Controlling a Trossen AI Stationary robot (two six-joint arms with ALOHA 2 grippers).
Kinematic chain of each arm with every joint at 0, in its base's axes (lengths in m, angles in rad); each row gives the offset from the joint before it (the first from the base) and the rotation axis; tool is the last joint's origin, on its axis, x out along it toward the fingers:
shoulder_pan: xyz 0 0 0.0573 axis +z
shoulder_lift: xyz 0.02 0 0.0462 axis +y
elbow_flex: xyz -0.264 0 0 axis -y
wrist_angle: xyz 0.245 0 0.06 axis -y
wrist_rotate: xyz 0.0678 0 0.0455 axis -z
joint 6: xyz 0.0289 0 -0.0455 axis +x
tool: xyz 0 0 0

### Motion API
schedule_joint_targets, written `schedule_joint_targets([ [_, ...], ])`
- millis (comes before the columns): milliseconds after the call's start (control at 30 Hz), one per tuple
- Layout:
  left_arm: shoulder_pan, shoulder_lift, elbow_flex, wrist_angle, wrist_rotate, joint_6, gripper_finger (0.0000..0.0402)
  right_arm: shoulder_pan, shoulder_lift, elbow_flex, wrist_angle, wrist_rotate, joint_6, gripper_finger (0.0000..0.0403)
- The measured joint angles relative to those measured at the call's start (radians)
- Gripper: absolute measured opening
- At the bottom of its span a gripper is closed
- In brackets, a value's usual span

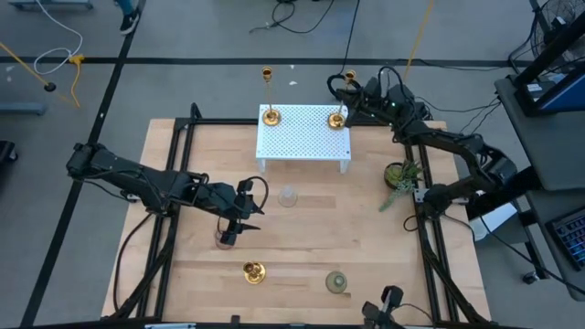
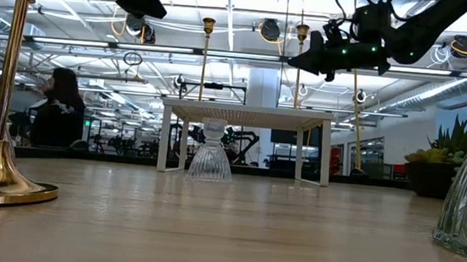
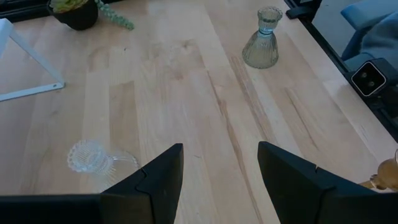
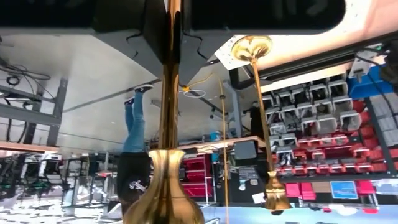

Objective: Pick & Place candle stick holders
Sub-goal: Put the right gold candle holder on the shelf aligned with the other gold candle holder, then put the gold candle holder on the shelf aligned with the other gold candle holders

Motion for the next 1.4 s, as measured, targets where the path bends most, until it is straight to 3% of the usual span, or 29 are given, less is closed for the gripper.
schedule_joint_targets([
  [300, 0.0, 0.0, 0.0, -0.001, 0.0, -0.001, 0.0214, 0.0, 0.001, -0.001, -0.008, -0.008, -0.014, 0.0048],
  [533, 0.0, 0.0, 0.0, -0.017, 0.0, -0.001, 0.0214, 0.0, 0.001, -0.001, -0.034, -0.006, -0.014, 0.0101],
  [767, -0.019, 0.0, -0.002, -0.146, 0.036, 0.04, 0.0214, 0.0, -0.036, -0.002, -0.195, -0.004, -0.096, 0.0155],
  [867, -0.041, 0.0, -0.033, -0.129, 0.039, 0.054, 0.0214, 0.0, -0.078, -0.002, -0.292, 0.0, -0.14, 0.0171],
  [1400, -0.21, 0.0, -0.303, 0.315, 0.072, -0.084, 0.0214, 0.022, -0.363, -0.002, -0.701, -0.006, -0.15, 0.0186],
])
